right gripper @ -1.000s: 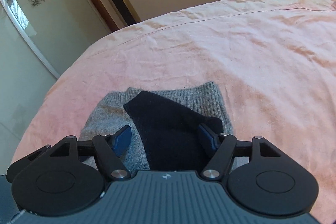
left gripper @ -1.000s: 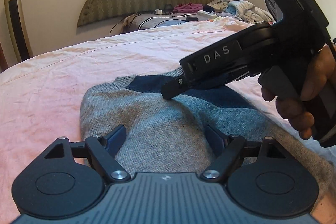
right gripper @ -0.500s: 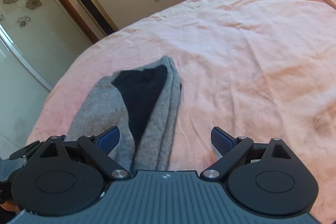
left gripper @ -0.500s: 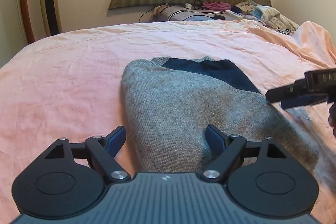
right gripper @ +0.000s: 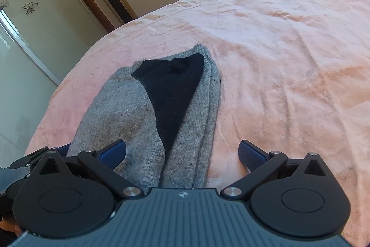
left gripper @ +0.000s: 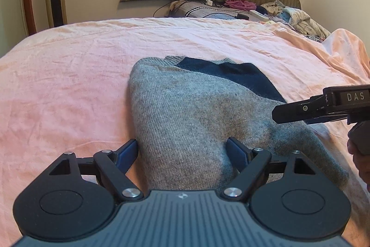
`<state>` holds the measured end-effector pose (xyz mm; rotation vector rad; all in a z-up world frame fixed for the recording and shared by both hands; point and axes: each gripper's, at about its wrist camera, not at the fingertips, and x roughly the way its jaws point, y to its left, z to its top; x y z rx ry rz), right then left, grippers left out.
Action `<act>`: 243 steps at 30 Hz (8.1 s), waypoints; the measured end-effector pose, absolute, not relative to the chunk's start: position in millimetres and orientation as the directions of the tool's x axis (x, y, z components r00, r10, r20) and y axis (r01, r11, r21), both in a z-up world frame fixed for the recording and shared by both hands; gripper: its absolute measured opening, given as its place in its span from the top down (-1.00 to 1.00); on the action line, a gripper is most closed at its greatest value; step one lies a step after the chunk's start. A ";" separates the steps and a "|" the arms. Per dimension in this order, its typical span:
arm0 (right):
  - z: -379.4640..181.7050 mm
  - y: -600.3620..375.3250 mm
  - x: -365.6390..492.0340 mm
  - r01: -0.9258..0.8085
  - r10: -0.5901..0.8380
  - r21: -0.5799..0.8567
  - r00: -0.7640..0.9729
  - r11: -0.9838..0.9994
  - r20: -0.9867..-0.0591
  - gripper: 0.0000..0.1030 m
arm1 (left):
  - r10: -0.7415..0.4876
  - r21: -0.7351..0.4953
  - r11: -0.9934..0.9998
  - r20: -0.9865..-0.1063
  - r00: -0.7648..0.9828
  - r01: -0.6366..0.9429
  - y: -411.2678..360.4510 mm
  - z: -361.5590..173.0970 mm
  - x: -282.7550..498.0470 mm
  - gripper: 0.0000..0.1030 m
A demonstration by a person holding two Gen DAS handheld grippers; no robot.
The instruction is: Fold small clothes
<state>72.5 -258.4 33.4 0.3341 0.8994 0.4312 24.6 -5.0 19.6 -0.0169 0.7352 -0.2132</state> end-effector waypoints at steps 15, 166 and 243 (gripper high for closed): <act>32.8 -269.0 50.6 -0.298 0.613 0.544 0.509 0.784 -0.605 0.44 | -0.394 -0.394 0.907 -0.674 0.624 0.147 37.4 15.2 11.9 0.21; 23.0 -211.8 -129.6 -0.132 0.103 0.002 0.759 0.991 -0.642 -1.00 | -0.071 -0.006 0.996 -0.645 0.761 0.088 -13.0 -5.6 -125.3 -1.00; 22.5 -205.0 -129.8 -0.064 0.048 -0.002 0.763 0.998 -0.645 -1.00 | -0.017 -0.015 1.000 -0.652 0.758 0.009 -21.5 -3.0 -134.5 -1.00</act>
